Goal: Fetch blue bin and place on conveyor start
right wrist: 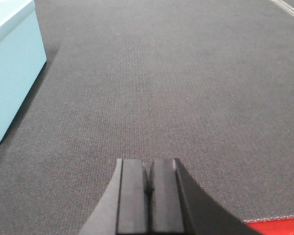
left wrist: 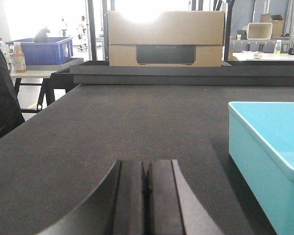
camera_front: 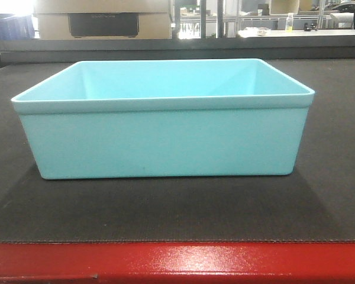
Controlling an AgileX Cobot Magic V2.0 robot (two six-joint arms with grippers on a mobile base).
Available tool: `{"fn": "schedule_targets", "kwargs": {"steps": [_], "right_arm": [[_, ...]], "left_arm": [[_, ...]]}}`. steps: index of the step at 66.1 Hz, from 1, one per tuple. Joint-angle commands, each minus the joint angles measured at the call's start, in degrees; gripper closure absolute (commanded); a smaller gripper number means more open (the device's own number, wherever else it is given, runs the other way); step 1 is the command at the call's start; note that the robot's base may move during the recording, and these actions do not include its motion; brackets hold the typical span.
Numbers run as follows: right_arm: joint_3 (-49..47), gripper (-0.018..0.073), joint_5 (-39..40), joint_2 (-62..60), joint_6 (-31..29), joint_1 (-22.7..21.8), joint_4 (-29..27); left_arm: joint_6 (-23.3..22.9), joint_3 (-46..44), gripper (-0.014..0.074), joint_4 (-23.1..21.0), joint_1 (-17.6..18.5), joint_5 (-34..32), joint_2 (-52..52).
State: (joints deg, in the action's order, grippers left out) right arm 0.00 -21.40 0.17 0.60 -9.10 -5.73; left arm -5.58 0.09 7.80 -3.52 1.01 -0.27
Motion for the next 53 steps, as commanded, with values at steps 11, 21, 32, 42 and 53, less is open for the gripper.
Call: {"fn": "schedule_targets", "kwargs": {"steps": [11,21,32,42,53], "right_arm": [[0.0,0.0721,1.49,-0.17,-0.27,-0.4,0.65],[0.0,0.0721,21.73,-0.17,-0.6,-0.4,0.64],[0.0,0.0721,21.93,-0.17,-0.6,-0.4,0.64],[0.0,0.0721,21.93,-0.17,-0.6,-0.4,0.64],[0.0,0.0721,21.93,-0.17,-0.6,-0.4,0.64]], "left_arm": [[0.04,-0.09,0.0707,-0.17,0.23,-1.01,0.27],[0.04,-0.09,0.0707,-0.17,0.23,-1.01,0.27],[0.04,-0.09,0.0707,-0.17,0.23,-1.01,0.27],[0.04,-0.09,0.0707,-0.17,0.23,-1.01,0.27],[0.04,-0.09,0.0707,-0.17,0.23,-1.01,0.27]]}}
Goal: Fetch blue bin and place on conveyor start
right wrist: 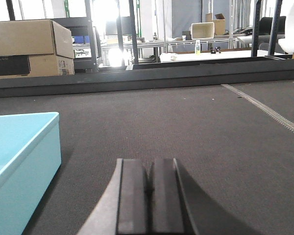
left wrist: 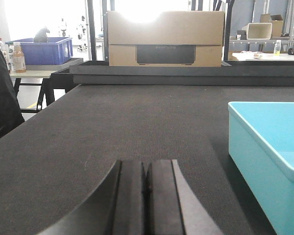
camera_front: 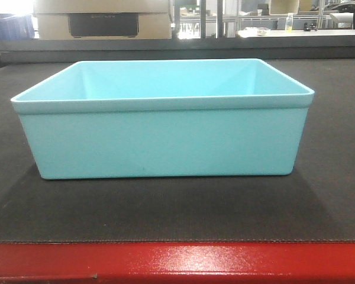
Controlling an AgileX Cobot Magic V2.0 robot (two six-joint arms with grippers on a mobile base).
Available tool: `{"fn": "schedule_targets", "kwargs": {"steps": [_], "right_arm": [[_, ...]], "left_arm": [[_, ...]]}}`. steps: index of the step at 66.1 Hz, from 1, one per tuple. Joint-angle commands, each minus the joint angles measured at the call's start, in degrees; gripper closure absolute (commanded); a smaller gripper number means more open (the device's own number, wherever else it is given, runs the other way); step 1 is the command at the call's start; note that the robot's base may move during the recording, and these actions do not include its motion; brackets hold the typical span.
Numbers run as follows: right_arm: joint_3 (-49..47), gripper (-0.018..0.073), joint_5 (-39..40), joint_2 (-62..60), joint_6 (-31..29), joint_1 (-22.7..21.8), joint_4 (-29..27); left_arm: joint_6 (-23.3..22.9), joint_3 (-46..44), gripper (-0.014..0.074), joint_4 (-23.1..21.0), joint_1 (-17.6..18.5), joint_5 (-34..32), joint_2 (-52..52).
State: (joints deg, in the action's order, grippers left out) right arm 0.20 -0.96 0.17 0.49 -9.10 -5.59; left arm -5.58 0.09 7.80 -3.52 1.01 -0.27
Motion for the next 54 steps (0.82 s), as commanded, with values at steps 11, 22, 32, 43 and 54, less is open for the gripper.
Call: {"fn": "schedule_targets", "kwargs": {"steps": [11,22,32,43,54], "right_arm": [[-0.2,0.0721,1.49,-0.17,-0.49,-0.4,0.5],[-0.2,0.0721,1.49,-0.17,-0.49,-0.4,0.5],[-0.2,0.0721,1.49,-0.17,-0.49,-0.4,0.5],[-0.2,0.0721,1.49,-0.17,-0.49,-0.4,0.5],[-0.2,0.0721,1.49,-0.17,-0.49,-0.4,0.5]], "left_arm": [[0.04,-0.09,0.0707,-0.17,0.23,-1.01,0.27],[0.04,-0.09,0.0707,-0.17,0.23,-1.01,0.27],[0.04,-0.09,0.0707,-0.17,0.23,-1.01,0.27],[0.04,-0.09,0.0707,-0.17,0.23,-1.01,0.27],[0.04,-0.09,0.0707,-0.17,0.23,-1.01,0.27]]}}
